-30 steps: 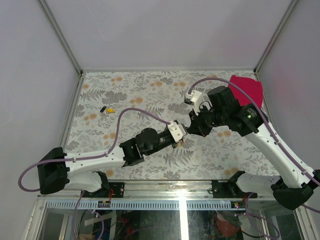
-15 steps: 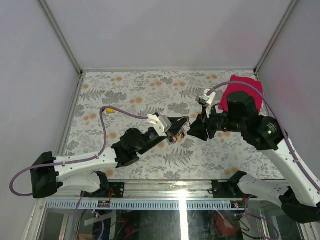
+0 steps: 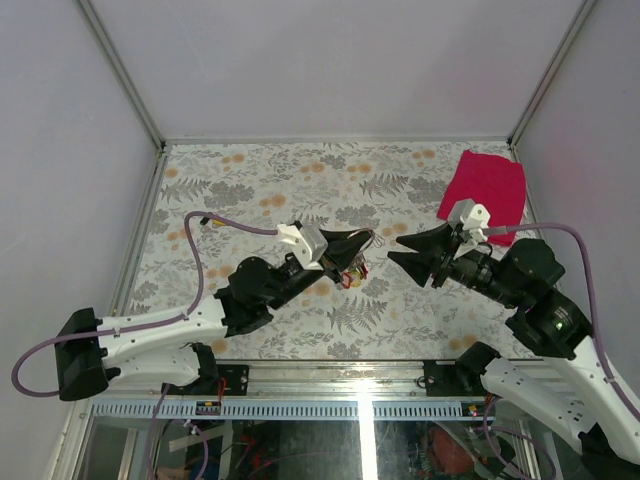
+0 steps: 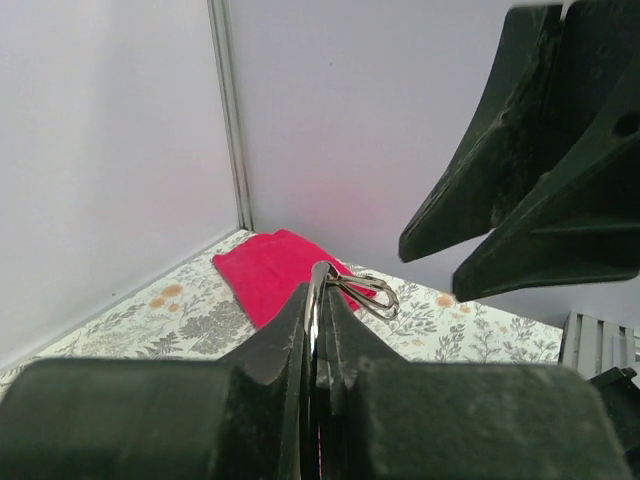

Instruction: Put the keys on the keyring

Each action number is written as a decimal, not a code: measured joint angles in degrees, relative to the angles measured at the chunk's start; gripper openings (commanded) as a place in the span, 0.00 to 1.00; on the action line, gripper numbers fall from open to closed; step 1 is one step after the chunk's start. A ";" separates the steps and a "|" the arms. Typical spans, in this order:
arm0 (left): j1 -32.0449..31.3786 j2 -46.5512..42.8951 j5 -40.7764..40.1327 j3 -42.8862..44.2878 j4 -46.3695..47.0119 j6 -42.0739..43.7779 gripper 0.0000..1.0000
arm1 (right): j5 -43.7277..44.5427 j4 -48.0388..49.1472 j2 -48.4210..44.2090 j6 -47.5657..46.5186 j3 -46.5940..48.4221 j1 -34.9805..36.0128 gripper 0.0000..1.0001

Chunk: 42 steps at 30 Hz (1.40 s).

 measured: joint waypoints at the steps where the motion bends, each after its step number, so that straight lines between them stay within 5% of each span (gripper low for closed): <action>1: 0.00 -0.17 -0.02 0.00 0.02 -0.26 0.00 | 0.59 2.82 -1.09 0.11 -2.10 0.00 0.41; 6: 0.00 -0.85 -0.02 0.00 0.09 -1.03 0.00 | 2.19 12.33 -3.67 0.68 -9.84 0.00 0.37; 16: 0.00 -1.46 -0.02 0.00 0.11 -1.86 0.00 | -0.33 17.97 -3.39 2.12 -10.45 0.00 0.24; 32: 0.00 -1.49 0.00 0.02 0.11 -1.88 0.00 | -5.14 20.24 -0.42 3.74 -11.19 0.00 0.39; 42: 0.00 -1.49 -0.02 0.02 0.11 -1.88 0.00 | -7.08 23.17 0.94 6.54 -11.41 0.00 0.29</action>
